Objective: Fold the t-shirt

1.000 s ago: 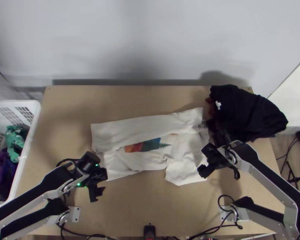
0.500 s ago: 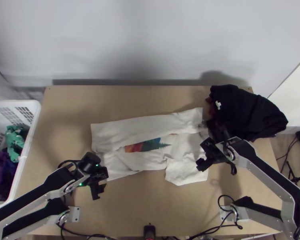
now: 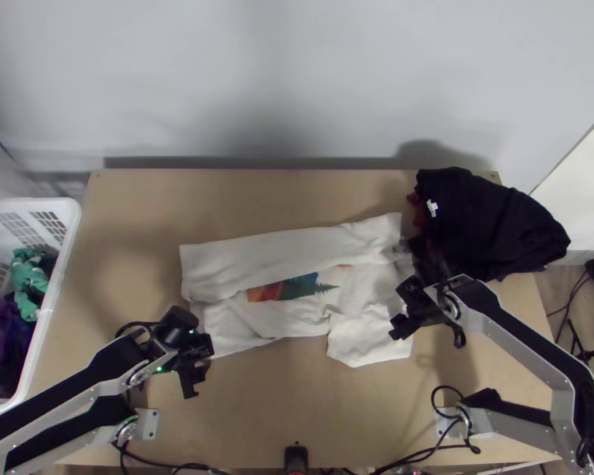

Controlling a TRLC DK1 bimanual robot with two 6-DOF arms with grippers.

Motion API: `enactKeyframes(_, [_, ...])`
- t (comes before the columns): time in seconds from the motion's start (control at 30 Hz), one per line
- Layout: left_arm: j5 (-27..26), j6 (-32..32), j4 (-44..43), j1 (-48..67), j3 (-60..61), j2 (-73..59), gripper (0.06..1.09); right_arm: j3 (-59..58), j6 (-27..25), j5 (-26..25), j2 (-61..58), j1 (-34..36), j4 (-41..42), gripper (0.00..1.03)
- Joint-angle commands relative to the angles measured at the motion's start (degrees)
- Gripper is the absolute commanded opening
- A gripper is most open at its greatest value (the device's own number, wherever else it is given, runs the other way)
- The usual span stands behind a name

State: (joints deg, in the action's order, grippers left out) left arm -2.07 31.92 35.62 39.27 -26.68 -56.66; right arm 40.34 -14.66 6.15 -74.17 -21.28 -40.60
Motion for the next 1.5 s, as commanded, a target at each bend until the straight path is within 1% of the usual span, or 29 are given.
enactKeyframes(0.0, [0.22, -0.28, -0.72, -0.33, 0.84, 0.06, 0.66, -0.87, -0.37, -0.09, -1.15, 0.62, 3.16, 0.47])
enactKeyframes(0.1, [0.22, -0.81, -1.87, -0.24, 1.1, -0.38, 0.66, -0.61, -0.46, -0.09, -2.21, 0.62, 3.77, 0.45])
enactKeyframes(0.13, [0.22, -0.9, -2.22, -0.24, 1.01, -0.73, 0.66, -0.52, -0.46, -0.09, -2.47, 0.54, 4.04, 0.38])
enactKeyframes(0.17, [0.22, -0.9, -2.22, -0.24, 1.01, -0.9, 0.62, -0.52, -0.46, -0.09, -2.64, 0.54, 4.48, 0.32])
enactKeyframes(0.2, [0.22, -0.9, -2.31, -0.33, 0.92, -1.08, 0.55, -0.61, -0.46, -0.09, -2.64, 0.54, 4.92, 0.28])
enactKeyframes(0.23, [0.22, -0.98, -2.48, -0.33, 0.92, -1.17, 0.48, -0.7, -0.46, -0.09, -2.82, 0.54, 5.18, 0.23])
enactKeyframes(0.27, [0.22, -1.07, -2.57, -0.33, 0.92, -1.08, 0.44, -0.79, -0.46, -0.09, -2.91, 0.54, 5.36, 0.21])
enactKeyframes(0.33, [0.22, -1.07, -2.48, -0.33, 1.01, -1.08, 0.38, -1.05, -0.64, -0.09, -3.44, 0.45, 5.36, 0.21])
enactKeyframes(0.37, [0.22, -0.9, -2.48, -0.15, 1.19, -0.82, 0.36, -1.14, -0.73, -0.09, -3.7, 0.45, 5.36, 0.18])
enactKeyframes(0.4, [0.22, -0.72, -2.48, 0.02, 1.36, -0.46, 0.33, -1.23, -0.99, -0.09, -3.96, 0.45, 5.44, 0.12])
enactKeyframes(0.47, [0.22, -0.55, -2.83, 0.02, 1.54, -0.03, 0.29, -1.49, -1.08, -0.09, -4.14, 0.45, 6.41, 0.04])
enactKeyframes(0.5, [0.22, -0.55, -3.01, 0.02, 1.63, -0.03, 0.28, -1.58, -1.08, -0.09, -4.23, 0.36, 6.67, 0.03])
enactKeyframes(0.6, [0.22, -0.37, -2.83, 0.02, 1.63, 0.06, 0.22, -1.49, -0.99, 0.0, -4.4, 0.27, 6.76, 0.03])
enactKeyframes(0.73, [0.13, 0.42, -0.28, -0.51, 0.31, 3.05, 0.15, -1.49, -0.46, 0.09, -3.35, 0.18, 5.97, 0.03])
enactKeyframes(0.83, [-0.57, 0.07, 1.03, -1.3, -0.48, 3.58, 0.14, -1.67, -0.37, 0.18, -1.68, 0.1, 5.18, 0.03])
enactKeyframes(0.87, [-0.75, -0.55, 1.12, -1.3, -0.57, 3.58, 0.11, -1.67, -0.29, 0.35, -1.15, -0.08, 5.0, 0.03])
enactKeyframes(0.93, [-1.63, -1.34, 2.7, -1.39, -1.18, 4.11, 0.1, -1.31, -0.02, 0.53, 0.43, -0.17, 3.25, 0.03])
enactKeyframes(1.0, [-3.47, -1.51, 5.6, -2.18, -2.77, 5.16, 0.1, -0.96, 0.5, 0.88, 2.98, -0.26, 1.4, 0.03])
enactKeyframes(1.23, [-4.09, 0.95, 11.41, -6.04, -6.28, 10.96, 0.1, -0.26, 1.56, 1.76, 11.68, -0.34, -6.33, 0.03])
enactKeyframes(1.37, [-7.87, 0.69, 18.0, -8.15, -11.2, 13.86, 0.1, -0.61, 1.47, 2.64, 13.97, -0.26, -8.62, 0.03])
enactKeyframes(1.47, [-11.12, 0.69, 25.2, -9.56, -16.57, 14.13, 0.1, -0.52, 1.47, 3.25, 14.32, -0.87, -9.32, 0.03])
